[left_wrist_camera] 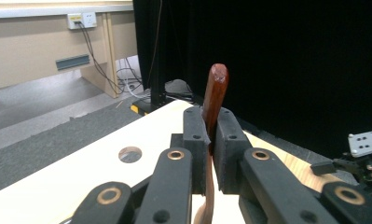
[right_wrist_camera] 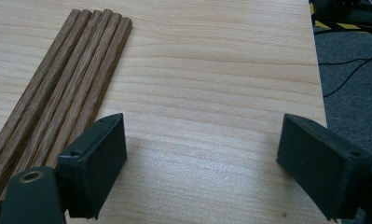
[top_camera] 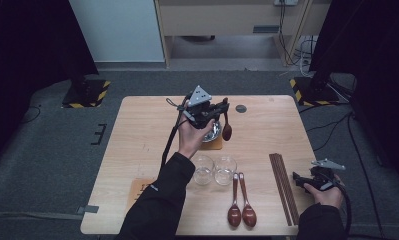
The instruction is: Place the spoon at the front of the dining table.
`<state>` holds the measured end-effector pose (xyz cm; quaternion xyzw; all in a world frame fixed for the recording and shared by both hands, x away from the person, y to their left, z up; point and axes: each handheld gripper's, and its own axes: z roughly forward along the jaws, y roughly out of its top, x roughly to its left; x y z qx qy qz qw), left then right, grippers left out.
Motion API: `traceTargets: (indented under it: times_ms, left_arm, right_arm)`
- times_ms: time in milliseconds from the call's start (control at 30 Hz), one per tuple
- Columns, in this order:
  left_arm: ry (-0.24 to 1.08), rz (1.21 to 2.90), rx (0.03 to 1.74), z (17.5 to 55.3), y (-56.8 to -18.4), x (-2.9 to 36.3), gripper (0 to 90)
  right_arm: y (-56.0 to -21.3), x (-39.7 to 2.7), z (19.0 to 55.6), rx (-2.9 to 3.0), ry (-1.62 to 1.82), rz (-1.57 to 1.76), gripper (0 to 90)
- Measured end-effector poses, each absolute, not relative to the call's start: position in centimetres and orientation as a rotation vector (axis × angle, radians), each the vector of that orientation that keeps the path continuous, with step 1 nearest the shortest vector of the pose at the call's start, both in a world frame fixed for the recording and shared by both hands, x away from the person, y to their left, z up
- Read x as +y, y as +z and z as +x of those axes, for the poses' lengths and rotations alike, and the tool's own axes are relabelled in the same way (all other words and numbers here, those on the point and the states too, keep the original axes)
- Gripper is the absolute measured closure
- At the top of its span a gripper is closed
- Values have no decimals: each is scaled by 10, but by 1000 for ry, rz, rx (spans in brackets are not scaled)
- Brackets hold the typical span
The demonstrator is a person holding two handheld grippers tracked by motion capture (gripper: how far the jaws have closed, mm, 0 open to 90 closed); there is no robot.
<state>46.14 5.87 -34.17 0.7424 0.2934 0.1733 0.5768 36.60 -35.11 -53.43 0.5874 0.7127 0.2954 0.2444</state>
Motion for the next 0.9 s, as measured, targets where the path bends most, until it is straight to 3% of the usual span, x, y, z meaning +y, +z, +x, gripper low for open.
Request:
traceTargets:
  times_ms: [900]
  left_arm:
    - [451,1712,763,482,-351,84,845]
  right_arm:
    - [-536,-352,368,1937,786,1637,53]
